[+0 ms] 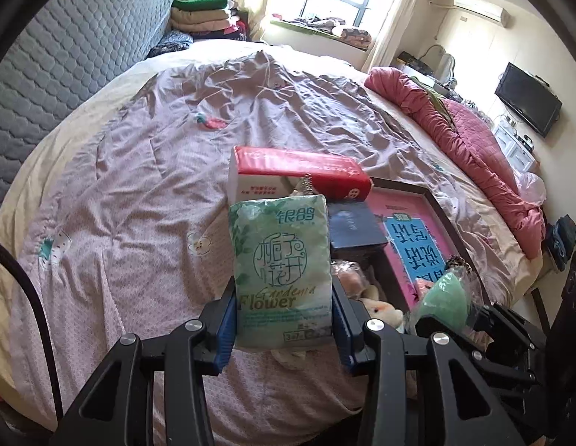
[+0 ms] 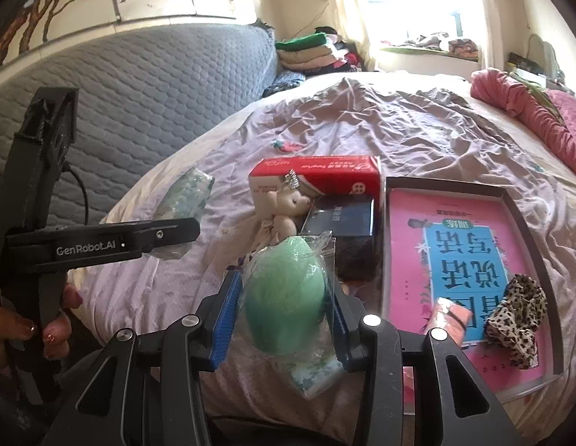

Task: Organize soft objects
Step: 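Carry the tissue pack and green egg with both tools over the pink tray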

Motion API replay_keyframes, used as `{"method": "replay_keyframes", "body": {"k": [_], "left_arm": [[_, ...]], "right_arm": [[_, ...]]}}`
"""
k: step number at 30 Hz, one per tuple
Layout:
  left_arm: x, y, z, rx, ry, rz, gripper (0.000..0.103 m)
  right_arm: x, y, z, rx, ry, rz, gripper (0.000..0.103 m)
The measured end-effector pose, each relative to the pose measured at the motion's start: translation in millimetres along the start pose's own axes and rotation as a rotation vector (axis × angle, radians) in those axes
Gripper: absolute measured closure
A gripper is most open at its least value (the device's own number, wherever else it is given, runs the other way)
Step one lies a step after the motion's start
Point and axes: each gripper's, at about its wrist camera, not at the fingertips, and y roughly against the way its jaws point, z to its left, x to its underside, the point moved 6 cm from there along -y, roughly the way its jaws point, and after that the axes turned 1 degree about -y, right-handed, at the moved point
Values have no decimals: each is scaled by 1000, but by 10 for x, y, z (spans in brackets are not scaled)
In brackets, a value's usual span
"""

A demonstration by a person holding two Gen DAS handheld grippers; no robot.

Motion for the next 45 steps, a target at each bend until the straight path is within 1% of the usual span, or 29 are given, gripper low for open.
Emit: {"method": "replay_keyframes", "body": {"k": [7, 12, 16, 24, 32, 41, 45], "left_arm": [[-35, 95, -179, 8, -23, -14, 59], [-31, 106, -352, 10, -57, -13, 59], [-24, 123, -539, 20, -89, -15, 59], [22, 93, -955, 35, -172, -7, 59], [87, 75, -1319, 58, -234, 4, 59], [99, 17, -1578, 77, -276, 14, 59], [102, -35, -1686, 84, -293, 19, 59]], "right_arm": [[-70, 160, -116, 22, -24, -25, 57], [-92, 286, -324, 42, -95, -39, 57], [-95, 389, -476, 62, -121, -51, 57], [-102, 635, -779, 128, -162, -86, 57], [-74, 825, -1084, 152, -235, -112, 57], [-70, 1036, -1342, 208, -265, -146, 57], [-62, 1086, -1419, 220, -278, -153, 57]]}}
